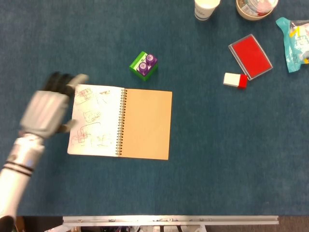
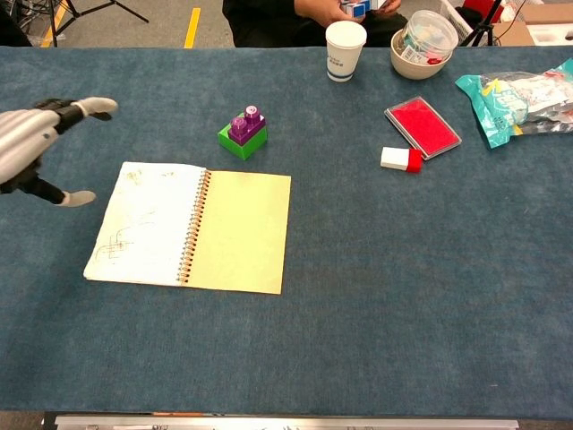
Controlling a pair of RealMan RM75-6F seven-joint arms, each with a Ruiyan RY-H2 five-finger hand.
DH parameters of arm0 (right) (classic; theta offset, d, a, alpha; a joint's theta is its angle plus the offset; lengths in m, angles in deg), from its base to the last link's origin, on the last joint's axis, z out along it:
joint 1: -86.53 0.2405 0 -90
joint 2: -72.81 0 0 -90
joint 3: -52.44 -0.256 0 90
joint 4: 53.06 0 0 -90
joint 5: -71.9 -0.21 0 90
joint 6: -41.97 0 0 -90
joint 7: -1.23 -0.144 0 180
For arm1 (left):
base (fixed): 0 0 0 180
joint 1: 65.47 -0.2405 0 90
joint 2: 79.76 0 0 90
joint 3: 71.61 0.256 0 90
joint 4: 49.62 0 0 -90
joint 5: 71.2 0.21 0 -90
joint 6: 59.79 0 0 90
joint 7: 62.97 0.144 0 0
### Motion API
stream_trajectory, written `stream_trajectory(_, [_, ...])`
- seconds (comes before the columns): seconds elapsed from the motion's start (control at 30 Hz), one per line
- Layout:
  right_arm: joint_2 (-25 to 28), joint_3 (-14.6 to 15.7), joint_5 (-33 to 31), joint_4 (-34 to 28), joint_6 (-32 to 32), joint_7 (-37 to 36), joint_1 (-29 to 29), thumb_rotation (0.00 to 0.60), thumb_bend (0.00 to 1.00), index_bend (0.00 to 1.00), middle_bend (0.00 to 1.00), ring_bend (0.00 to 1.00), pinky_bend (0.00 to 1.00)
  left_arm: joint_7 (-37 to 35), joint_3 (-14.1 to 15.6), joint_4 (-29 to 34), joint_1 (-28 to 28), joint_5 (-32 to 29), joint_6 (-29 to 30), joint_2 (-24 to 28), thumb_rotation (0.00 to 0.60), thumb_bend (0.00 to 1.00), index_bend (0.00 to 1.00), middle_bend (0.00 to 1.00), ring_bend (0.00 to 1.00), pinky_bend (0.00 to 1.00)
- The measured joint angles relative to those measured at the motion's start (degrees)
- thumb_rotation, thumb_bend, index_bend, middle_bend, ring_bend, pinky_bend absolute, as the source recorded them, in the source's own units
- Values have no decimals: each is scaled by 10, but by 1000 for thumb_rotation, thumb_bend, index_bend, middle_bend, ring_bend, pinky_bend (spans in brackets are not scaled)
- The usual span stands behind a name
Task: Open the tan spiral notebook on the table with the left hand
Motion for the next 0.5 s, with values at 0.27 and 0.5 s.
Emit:
stream_trajectory(0.27, [1, -1, 6, -18, -6, 50, 11, 600, 615, 500, 399, 320, 419, -45, 5, -43, -90, 9, 109, 18, 600, 165, 74, 146, 85, 66])
stream_trajectory(0.5, [5, 0, 15, -25, -12, 54, 20, 600, 615, 500, 399, 320, 419, -57, 15, -64, -151, 29, 175, 15, 600, 165, 74, 145, 85, 66])
